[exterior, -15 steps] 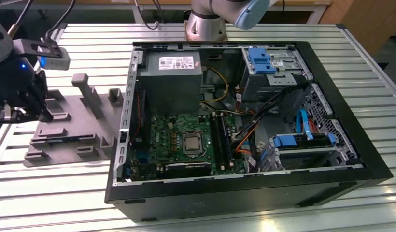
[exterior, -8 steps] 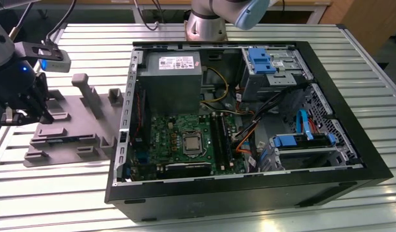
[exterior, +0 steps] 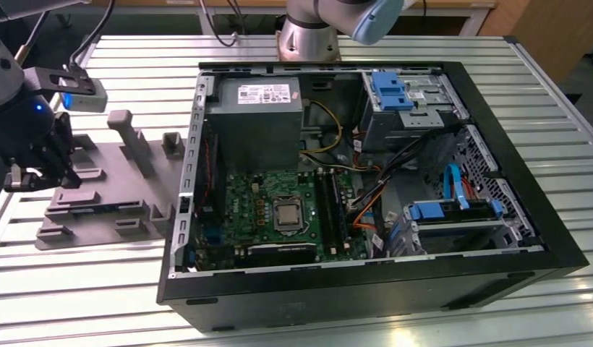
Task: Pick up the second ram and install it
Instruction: 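Pick up the second ram and move it above second insertion slot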
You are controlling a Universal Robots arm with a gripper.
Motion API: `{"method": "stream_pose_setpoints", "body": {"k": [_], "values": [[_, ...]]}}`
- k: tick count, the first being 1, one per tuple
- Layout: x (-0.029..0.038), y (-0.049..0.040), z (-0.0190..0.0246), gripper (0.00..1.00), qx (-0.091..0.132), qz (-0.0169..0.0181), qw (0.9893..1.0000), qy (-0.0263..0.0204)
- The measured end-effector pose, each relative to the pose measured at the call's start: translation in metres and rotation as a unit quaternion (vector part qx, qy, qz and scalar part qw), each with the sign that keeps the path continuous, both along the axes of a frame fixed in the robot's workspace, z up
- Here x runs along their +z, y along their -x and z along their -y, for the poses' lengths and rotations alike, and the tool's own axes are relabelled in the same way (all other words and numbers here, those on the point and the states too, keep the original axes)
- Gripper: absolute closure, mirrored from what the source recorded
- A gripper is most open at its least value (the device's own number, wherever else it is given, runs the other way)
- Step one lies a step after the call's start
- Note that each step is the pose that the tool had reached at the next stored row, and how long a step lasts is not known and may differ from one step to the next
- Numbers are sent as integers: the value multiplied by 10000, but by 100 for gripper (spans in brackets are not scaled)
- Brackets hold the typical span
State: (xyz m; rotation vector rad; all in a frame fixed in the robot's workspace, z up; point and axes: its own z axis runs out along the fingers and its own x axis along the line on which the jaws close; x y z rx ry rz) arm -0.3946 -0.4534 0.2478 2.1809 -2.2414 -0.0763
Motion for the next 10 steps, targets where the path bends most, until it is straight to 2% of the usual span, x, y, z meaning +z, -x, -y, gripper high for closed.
{"method": "stream_pose_setpoints", "body": {"k": [10], "values": [[-55, 1, 30, 89, 83, -1, 10000, 1]]}}
